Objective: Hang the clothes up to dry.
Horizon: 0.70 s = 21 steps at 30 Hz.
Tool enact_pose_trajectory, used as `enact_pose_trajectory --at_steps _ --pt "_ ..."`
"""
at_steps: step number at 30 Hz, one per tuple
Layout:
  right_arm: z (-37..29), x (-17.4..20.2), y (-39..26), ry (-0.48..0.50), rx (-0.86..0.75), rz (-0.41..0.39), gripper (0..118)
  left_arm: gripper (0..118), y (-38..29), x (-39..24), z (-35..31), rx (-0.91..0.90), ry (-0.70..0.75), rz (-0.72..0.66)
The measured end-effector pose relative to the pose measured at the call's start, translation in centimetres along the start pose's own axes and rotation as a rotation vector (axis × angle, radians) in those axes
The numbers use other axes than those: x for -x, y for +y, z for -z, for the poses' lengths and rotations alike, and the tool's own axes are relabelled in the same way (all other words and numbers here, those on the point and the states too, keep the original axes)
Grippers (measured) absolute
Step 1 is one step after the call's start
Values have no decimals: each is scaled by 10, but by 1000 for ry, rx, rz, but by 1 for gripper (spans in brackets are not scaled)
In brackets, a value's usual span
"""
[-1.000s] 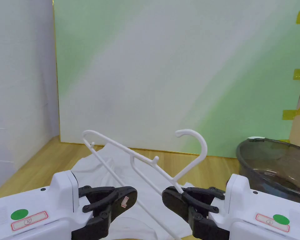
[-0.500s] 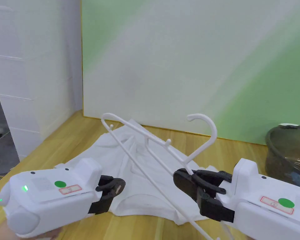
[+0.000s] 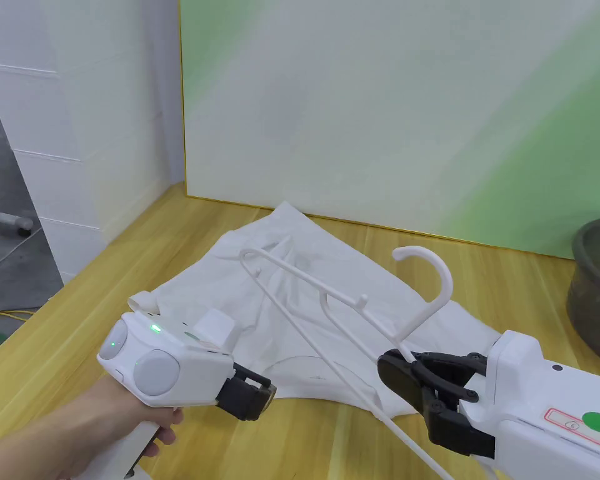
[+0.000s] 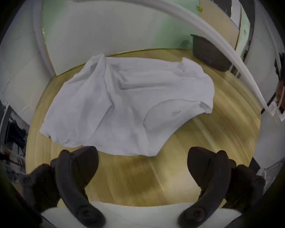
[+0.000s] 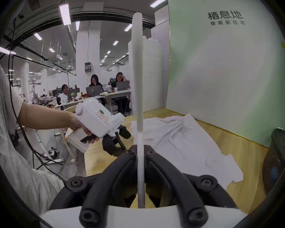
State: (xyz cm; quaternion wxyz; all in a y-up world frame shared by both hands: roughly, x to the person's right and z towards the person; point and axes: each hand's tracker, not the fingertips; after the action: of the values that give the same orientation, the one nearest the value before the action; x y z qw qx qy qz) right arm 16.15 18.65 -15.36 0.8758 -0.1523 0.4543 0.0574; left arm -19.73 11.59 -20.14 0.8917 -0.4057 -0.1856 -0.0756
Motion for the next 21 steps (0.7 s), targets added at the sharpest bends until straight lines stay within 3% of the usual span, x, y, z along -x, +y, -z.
enact_pose_trajectory --at_steps 9,12,14,18,21 --pt "1 -5 -3 -3 8 17 6 105 -1 -2 23 17 -4 -63" --pt "1 -5 -5 -2 13 15 6 79 -2 -4 25 10 3 -65" --pt "1 -5 -6 -3 18 15 6 56 -2 -4 27 4 17 -55" --pt "0 -7 -7 -10 24 19 6 46 -3 -2 27 -9 5 -75" --pt "0 -9 -8 -20 24 24 6 27 -6 -4 28 -17 22 -57"
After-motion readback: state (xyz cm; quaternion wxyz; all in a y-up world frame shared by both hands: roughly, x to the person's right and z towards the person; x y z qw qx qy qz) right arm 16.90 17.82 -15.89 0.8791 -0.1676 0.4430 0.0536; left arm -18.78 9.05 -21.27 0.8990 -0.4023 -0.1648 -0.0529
